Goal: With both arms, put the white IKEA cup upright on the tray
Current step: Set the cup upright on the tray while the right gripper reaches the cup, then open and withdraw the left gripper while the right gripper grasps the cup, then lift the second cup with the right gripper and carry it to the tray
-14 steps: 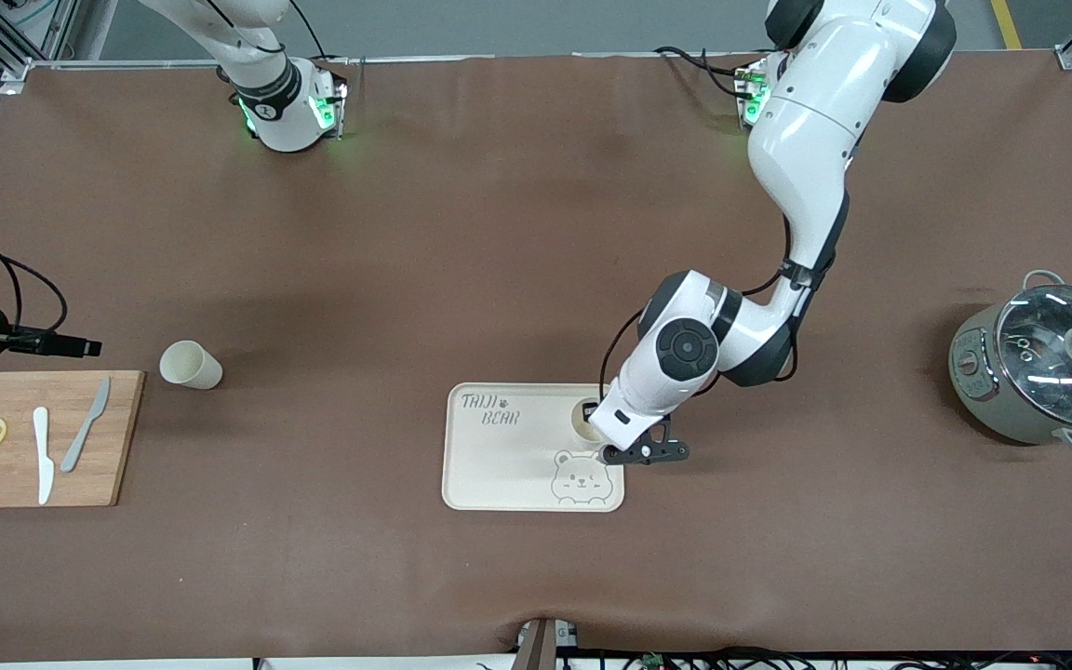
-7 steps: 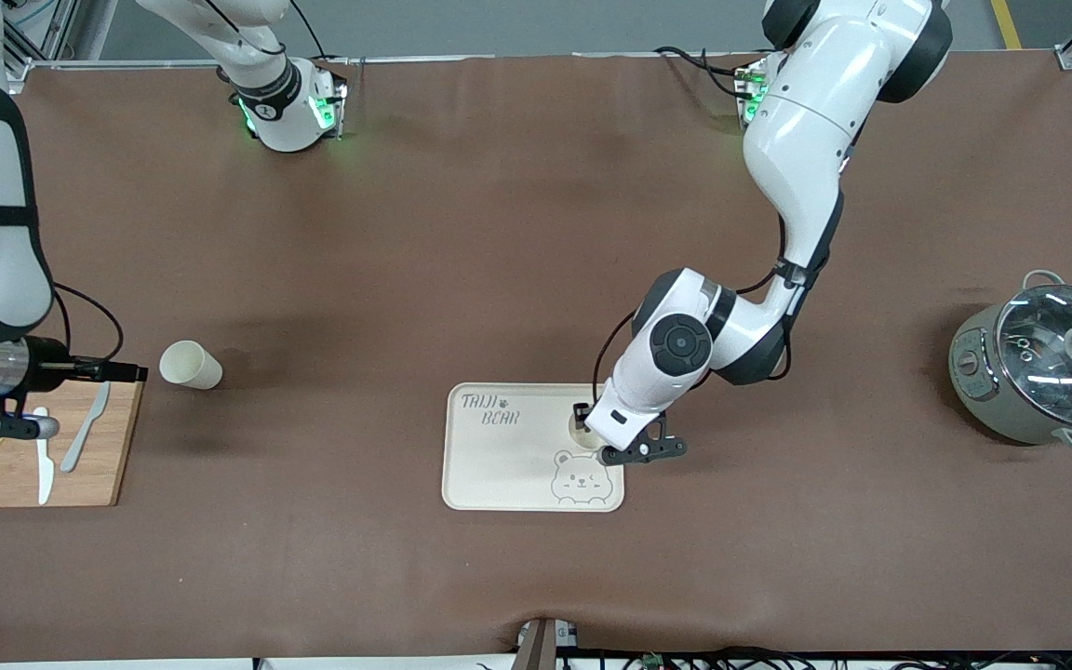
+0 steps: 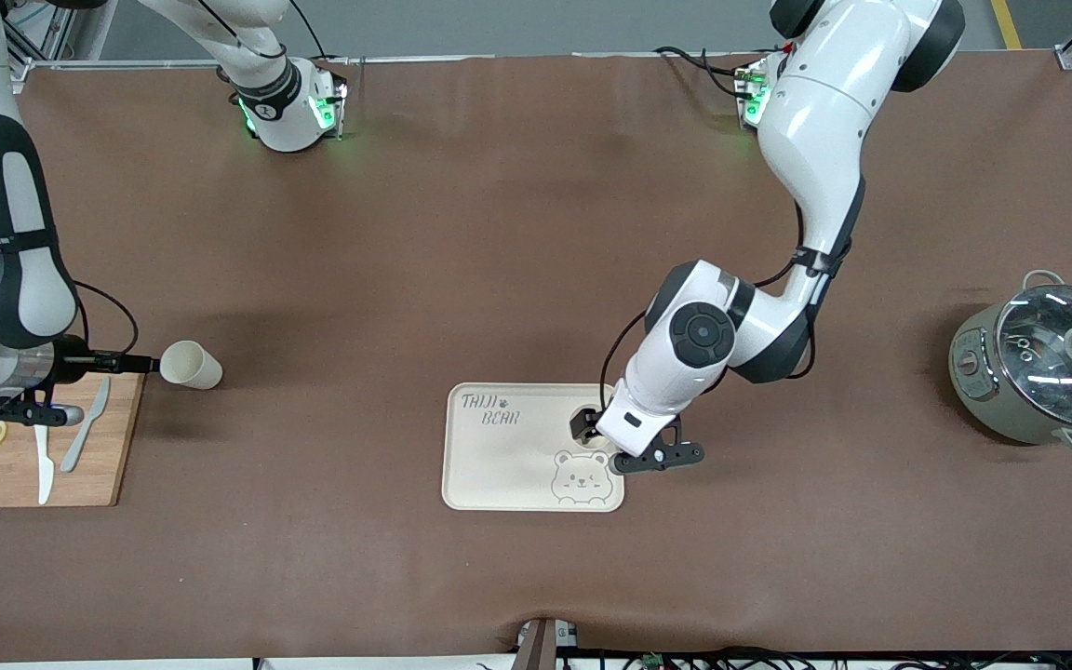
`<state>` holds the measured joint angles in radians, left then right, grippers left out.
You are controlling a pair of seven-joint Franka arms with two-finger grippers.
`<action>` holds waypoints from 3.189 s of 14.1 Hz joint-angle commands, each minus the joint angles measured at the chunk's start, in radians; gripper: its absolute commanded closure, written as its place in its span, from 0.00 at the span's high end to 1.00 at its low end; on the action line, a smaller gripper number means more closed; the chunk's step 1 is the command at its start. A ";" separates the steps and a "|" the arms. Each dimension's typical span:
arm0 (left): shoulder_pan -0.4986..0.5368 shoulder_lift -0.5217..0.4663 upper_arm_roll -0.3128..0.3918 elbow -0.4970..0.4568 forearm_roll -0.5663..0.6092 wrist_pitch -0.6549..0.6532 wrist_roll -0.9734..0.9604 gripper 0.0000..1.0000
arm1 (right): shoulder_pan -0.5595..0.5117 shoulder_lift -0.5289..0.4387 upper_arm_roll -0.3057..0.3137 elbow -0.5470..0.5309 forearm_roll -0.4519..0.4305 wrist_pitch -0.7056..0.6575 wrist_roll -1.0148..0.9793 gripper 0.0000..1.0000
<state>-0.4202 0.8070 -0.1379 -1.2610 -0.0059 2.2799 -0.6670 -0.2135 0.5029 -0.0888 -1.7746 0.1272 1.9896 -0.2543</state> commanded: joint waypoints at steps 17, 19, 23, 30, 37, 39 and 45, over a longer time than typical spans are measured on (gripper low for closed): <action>0.218 -0.356 0.006 -0.049 0.089 -0.523 0.236 1.00 | 0.003 -0.015 0.020 -0.103 0.072 0.063 -0.006 0.00; 0.267 -0.417 0.004 -0.098 0.089 -0.536 0.300 1.00 | 0.032 -0.047 0.021 -0.092 0.074 0.045 0.018 0.00; 0.349 -0.552 0.003 -0.211 0.089 -0.547 0.421 1.00 | 0.114 -0.063 0.021 -0.007 0.075 -0.118 0.205 0.00; 0.472 -0.745 -0.003 -0.359 0.072 -0.547 0.605 1.00 | 0.324 0.000 0.021 0.099 0.262 -0.123 0.518 0.00; 0.528 -0.795 -0.002 -0.364 0.063 -0.548 0.728 1.00 | 0.534 0.095 0.021 0.239 0.327 -0.014 1.025 0.00; 0.528 -0.793 0.004 -0.359 0.063 -0.550 0.731 1.00 | 0.589 0.150 0.021 0.326 0.325 -0.011 1.160 0.00; 0.525 -0.795 -0.003 -0.321 0.038 -0.612 0.719 1.00 | 0.709 0.235 0.021 0.365 0.336 0.133 1.398 0.00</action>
<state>0.0981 0.0269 -0.1360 -1.5883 0.0563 1.7059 0.0445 0.4538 0.6997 -0.0560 -1.4484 0.4394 2.1099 1.0702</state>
